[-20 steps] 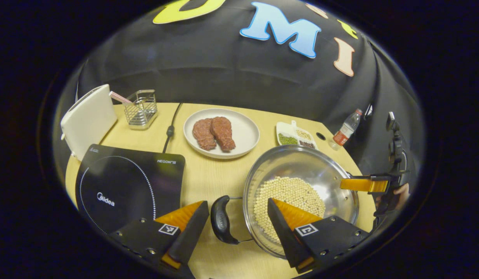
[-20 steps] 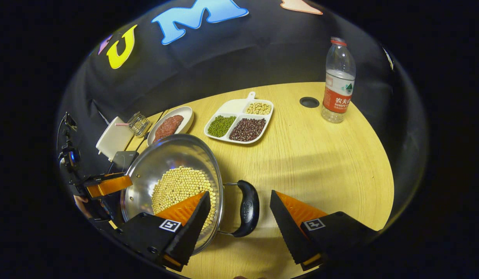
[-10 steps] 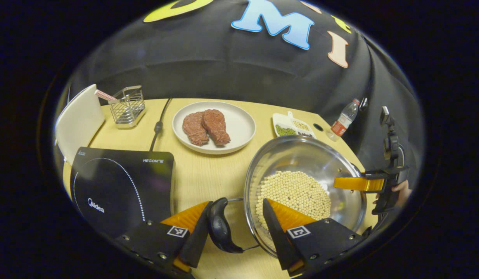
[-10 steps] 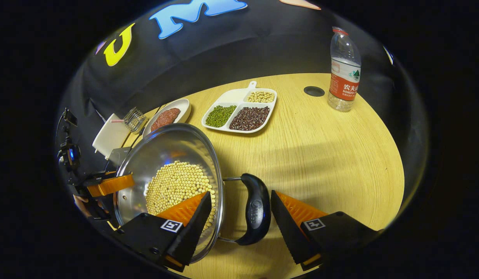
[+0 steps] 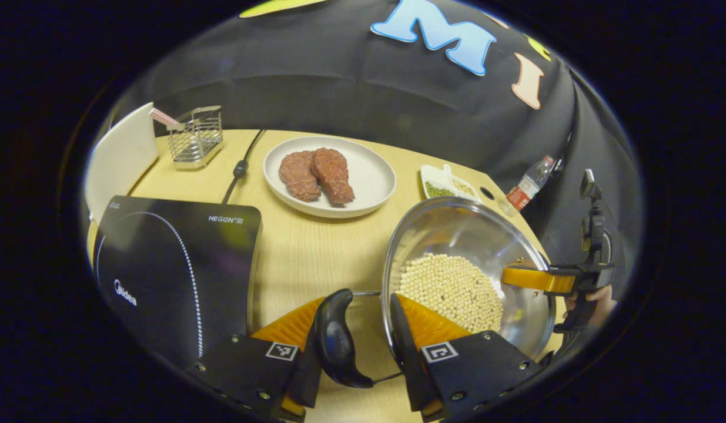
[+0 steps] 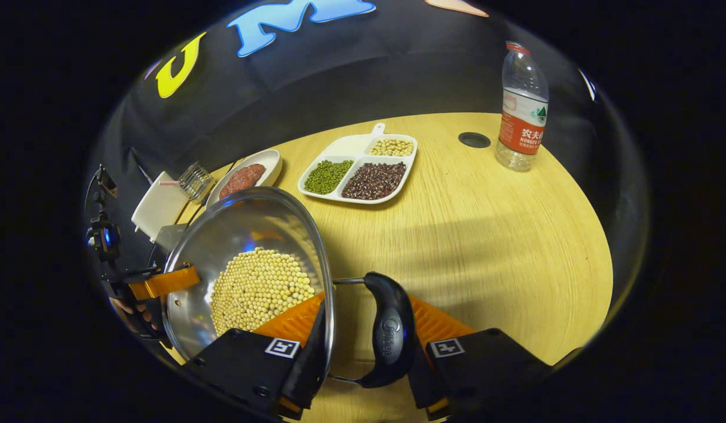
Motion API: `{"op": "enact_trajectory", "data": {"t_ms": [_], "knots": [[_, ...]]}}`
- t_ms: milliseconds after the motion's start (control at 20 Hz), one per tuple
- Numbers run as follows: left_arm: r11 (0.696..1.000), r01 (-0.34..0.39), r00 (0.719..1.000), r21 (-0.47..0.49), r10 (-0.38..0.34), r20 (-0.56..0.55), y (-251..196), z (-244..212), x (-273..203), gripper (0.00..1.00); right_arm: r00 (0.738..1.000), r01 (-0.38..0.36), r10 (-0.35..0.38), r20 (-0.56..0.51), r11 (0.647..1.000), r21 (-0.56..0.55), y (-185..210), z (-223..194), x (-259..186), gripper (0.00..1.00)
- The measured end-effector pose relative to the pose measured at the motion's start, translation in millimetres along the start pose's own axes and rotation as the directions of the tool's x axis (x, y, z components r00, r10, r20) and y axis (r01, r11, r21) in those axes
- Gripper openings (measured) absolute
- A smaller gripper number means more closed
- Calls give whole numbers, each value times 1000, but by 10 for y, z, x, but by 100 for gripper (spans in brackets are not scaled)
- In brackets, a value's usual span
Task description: First push the handle of the pot to place it horizontally, then grasp the pot with both hands and set it on the induction cooktop.
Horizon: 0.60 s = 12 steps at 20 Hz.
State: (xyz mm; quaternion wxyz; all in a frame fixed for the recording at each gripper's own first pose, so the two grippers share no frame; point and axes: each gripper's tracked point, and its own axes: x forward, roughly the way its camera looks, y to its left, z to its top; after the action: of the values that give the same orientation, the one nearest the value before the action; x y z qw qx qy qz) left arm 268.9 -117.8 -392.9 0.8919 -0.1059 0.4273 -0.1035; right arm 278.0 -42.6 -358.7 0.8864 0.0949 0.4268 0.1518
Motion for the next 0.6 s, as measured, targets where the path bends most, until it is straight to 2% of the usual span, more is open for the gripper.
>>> {"op": "enact_trajectory", "data": {"t_ms": [50, 100, 200, 250, 350, 400, 600], "knots": [[1000, -6, 1000, 4, 6, -11, -4, -10, 16, 63, 1000, 1, 0, -8, 1000, 13, 14, -5, -26, 61], [1000, -7, 1000, 7, 7, -16, -5, -18, 9, 59, 1000, -4, 5, -13, 1000, 21, 16, -14, -23, 60], [1000, -10, 1000, 5, 10, -25, -11, -23, -4, 58, 1000, -5, 6, -27, 1000, 26, 6, -41, -42, 60], [1000, -14, 1000, 6, 14, -26, -14, -24, 4, 58, 999, -1, 1, -33, 1000, 19, -2, -73, -55, 56], [1000, -13, 999, 17, 13, -46, -27, -75, 6, 59, 999, 9, -8, -40, 1000, 18, -12, -132, -132, 60], [1000, -12, 998, 14, 13, -55, -51, -89, 12, 53, 999, 15, -14, -47, 1000, 21, -20, -172, -188, 60], [1000, -13, 998, 22, 14, -56, -82, -89, 32, 58, 999, 26, -26, -36, 1000, 5, 0, -264, -502, 56]]}}
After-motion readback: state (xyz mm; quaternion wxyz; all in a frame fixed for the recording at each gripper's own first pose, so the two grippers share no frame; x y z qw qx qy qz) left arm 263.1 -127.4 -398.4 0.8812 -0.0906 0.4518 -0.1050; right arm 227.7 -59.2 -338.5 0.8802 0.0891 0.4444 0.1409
